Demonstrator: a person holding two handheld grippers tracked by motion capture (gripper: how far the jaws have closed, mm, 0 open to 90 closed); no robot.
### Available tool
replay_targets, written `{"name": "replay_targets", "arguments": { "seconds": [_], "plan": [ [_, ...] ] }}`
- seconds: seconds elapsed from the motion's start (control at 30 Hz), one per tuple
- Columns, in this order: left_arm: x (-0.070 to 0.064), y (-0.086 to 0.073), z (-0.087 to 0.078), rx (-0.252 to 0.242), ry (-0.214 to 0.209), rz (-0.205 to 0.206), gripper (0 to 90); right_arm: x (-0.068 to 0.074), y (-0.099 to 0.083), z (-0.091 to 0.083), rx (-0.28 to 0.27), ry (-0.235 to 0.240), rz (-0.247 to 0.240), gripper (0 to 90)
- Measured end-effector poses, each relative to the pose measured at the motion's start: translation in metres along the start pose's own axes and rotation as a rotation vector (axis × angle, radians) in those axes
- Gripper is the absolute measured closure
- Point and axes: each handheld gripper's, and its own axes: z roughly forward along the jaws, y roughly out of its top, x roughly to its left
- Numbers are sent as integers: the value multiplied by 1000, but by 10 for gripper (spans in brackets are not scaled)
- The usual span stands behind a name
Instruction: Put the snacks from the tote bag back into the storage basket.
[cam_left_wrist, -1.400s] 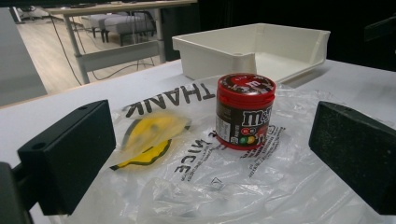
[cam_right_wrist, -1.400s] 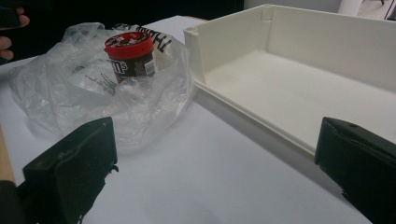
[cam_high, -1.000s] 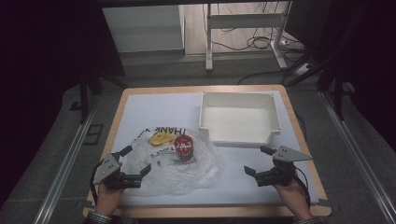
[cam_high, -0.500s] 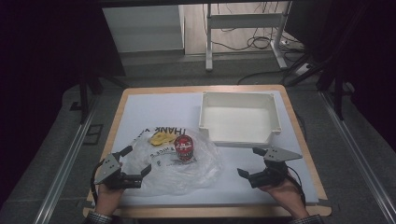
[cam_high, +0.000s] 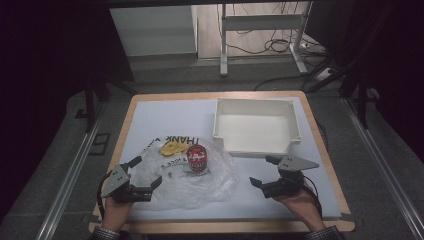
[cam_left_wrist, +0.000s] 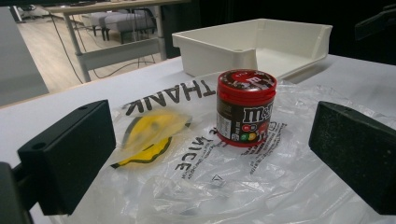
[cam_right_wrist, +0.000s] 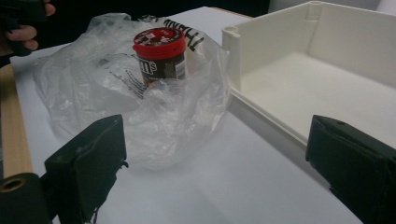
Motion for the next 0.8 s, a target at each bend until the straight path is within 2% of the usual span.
{"name": "replay_targets", "arguments": {
  "seconds": [0.03,0.07,0.23,0.33,0.63,0.8],
  "plan": [
    [0,0,0,0,0,0,4,0,0,0,0,0,0,56],
    [0,0,0,0,0,0,4,1,2,2,10,3,-23,53],
    [0,0,0,1,1,1,4,3,5,7,19,-8,-35,49],
    [0,0,0,1,1,2,4,6,8,12,27,4,-52,32],
    [-1,0,0,1,1,5,4,7,12,24,44,42,-58,30],
    [-1,0,0,1,1,6,4,7,12,31,53,63,-41,20]
  ]
}}
